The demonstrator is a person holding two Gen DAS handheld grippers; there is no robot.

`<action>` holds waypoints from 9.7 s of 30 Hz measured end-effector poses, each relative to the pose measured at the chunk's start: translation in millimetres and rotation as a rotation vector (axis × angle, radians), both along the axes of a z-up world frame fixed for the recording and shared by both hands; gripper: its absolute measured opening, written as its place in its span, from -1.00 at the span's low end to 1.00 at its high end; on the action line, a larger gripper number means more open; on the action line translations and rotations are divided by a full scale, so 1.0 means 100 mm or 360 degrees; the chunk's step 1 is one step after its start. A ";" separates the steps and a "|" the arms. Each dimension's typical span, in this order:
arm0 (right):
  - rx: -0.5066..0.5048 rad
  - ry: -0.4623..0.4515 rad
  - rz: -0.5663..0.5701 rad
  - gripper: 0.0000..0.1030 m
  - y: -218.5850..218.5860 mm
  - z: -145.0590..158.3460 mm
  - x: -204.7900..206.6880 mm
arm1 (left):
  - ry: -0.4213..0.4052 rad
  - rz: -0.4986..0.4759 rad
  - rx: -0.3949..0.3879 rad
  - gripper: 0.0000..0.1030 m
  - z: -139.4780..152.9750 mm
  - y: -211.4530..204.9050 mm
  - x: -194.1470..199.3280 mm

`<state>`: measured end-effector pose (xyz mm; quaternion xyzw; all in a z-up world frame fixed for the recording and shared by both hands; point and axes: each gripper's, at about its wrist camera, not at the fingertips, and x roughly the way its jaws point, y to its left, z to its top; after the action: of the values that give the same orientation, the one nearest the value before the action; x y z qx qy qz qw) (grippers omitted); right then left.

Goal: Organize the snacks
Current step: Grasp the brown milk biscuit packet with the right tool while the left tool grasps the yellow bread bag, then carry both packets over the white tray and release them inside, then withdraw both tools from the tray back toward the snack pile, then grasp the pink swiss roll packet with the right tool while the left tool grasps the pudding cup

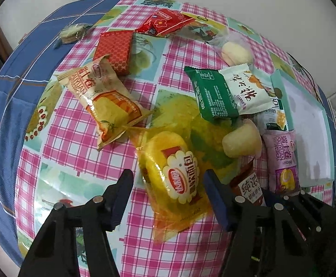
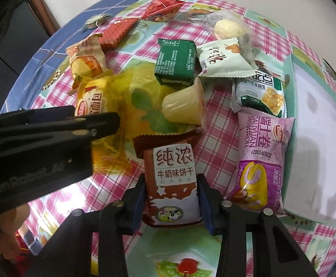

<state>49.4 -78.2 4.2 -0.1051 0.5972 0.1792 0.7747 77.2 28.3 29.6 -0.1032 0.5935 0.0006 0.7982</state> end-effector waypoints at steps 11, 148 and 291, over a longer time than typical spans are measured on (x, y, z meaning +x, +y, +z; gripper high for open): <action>0.0010 -0.0018 -0.0023 -0.16 0.03 0.03 0.01 | 0.0041 -0.0006 0.0038 -0.15 -0.11 -0.12 0.13; 0.0249 -0.0306 -0.1110 1.00 -2.08 0.77 0.14 | -0.0215 0.0158 0.0238 0.98 0.63 -0.82 0.08; 0.0072 -0.0034 -0.0490 -0.17 -0.60 0.03 0.56 | 0.0147 0.0270 0.0076 -0.24 -0.16 -0.34 0.47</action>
<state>105.3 -138.0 7.0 0.0032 0.5938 0.0706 0.8015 124.5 -5.6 13.5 -0.1340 0.6187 0.0870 0.7692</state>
